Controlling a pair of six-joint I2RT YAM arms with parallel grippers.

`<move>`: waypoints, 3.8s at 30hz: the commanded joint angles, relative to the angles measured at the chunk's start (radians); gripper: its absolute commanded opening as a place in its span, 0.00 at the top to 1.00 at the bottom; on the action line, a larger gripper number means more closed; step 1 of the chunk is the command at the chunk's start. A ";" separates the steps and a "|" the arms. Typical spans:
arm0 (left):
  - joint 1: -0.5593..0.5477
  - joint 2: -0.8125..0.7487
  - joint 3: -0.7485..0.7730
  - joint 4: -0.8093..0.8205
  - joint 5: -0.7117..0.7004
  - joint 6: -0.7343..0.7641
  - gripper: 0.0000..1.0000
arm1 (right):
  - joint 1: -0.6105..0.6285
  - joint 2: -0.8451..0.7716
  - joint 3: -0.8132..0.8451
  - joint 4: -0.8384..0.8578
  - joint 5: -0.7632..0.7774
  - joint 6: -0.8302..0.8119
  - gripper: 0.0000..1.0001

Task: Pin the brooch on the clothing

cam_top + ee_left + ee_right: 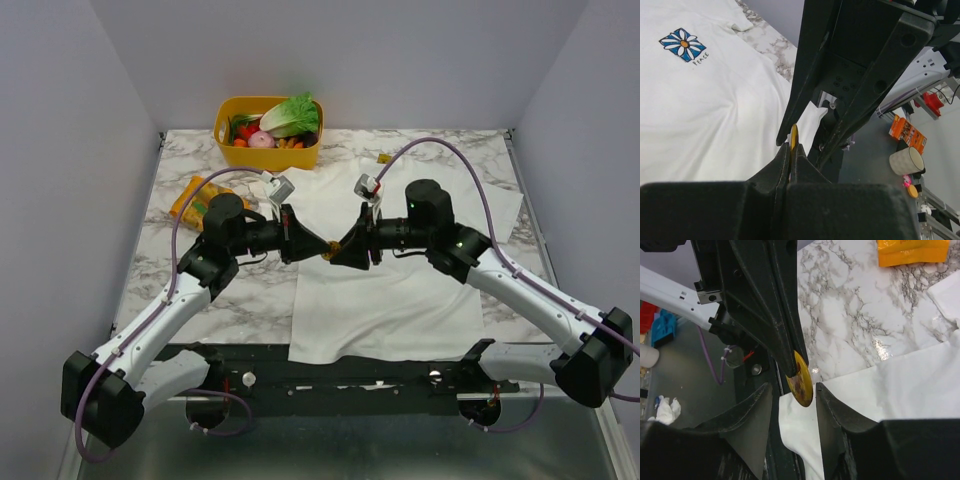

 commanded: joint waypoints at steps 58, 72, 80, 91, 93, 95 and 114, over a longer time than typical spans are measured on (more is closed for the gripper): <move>-0.739 0.283 0.413 -0.529 -1.822 0.295 0.18 | -0.018 0.029 0.185 -0.269 0.503 0.386 0.99; -0.751 0.302 0.363 -0.353 -1.768 0.401 0.38 | -0.018 0.026 0.188 -0.268 0.450 0.395 1.00; -0.742 0.308 0.352 -0.256 -1.724 0.434 0.77 | -0.018 0.009 0.176 -0.261 0.418 0.398 0.99; -0.610 0.207 0.265 -0.224 -1.548 0.335 1.00 | -0.021 -0.023 0.168 -0.242 0.379 0.358 0.70; -0.571 0.146 0.225 -0.213 -1.463 0.315 1.00 | -0.027 -0.035 0.164 -0.237 0.385 0.354 0.58; -0.549 0.102 0.199 -0.204 -1.409 0.302 1.00 | -0.035 -0.044 0.159 -0.231 0.395 0.346 0.56; -0.440 -0.172 0.089 -0.158 -0.778 0.235 1.00 | -0.050 -0.232 -0.063 0.085 0.174 0.122 0.05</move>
